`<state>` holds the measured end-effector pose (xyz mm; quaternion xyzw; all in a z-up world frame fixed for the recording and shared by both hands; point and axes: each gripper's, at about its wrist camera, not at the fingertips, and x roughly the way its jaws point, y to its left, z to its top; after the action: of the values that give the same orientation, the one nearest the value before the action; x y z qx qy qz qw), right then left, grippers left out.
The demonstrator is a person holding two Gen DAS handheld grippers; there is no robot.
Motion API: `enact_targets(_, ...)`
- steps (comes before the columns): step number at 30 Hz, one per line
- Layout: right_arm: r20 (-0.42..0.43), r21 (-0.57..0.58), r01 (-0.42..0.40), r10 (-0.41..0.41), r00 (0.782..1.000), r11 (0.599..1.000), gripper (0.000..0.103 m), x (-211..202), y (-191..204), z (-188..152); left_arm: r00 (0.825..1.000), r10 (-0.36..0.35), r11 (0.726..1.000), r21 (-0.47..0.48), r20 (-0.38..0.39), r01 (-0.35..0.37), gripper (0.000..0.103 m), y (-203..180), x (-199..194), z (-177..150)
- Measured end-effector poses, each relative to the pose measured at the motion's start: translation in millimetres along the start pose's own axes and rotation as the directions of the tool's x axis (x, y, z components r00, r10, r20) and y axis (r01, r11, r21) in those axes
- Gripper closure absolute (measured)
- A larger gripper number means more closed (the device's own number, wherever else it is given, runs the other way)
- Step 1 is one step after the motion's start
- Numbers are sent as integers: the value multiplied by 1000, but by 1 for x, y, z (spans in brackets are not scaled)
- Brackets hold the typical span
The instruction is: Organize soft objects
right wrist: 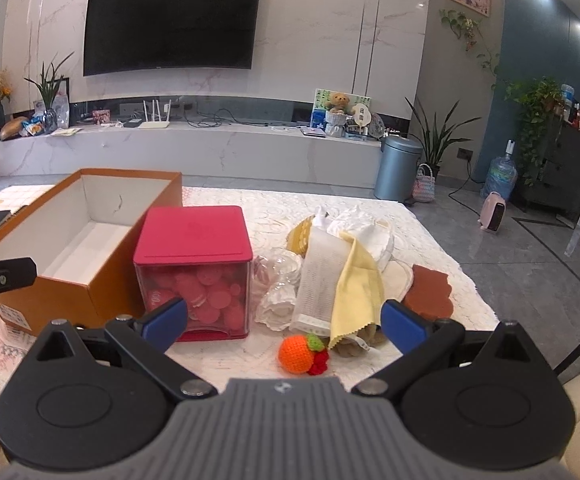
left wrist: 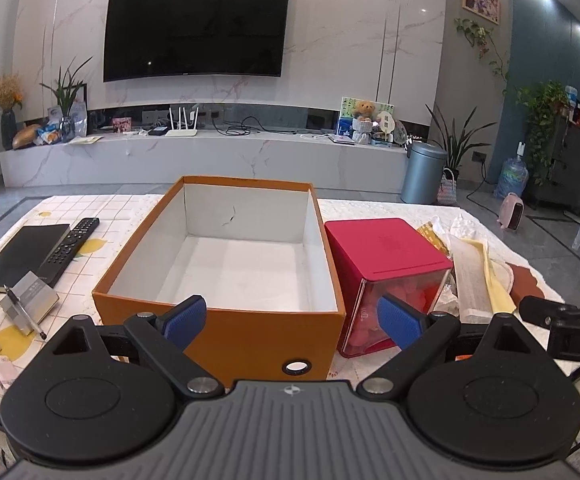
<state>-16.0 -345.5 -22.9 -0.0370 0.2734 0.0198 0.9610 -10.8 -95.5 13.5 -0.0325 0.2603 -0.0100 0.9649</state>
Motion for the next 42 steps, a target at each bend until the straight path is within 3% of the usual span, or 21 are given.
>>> enact_targets(18, -39, -5, 26, -26, 999, 1000, 2, 10, -7, -7, 999, 48, 999, -10, -6, -48, 0, -5, 10, -13)
enact_targets(42, -39, -56, 37, -39, 998, 998, 2, 12, 4, -7, 999, 37, 999, -10, -13, -37, 0, -4, 11, -14)
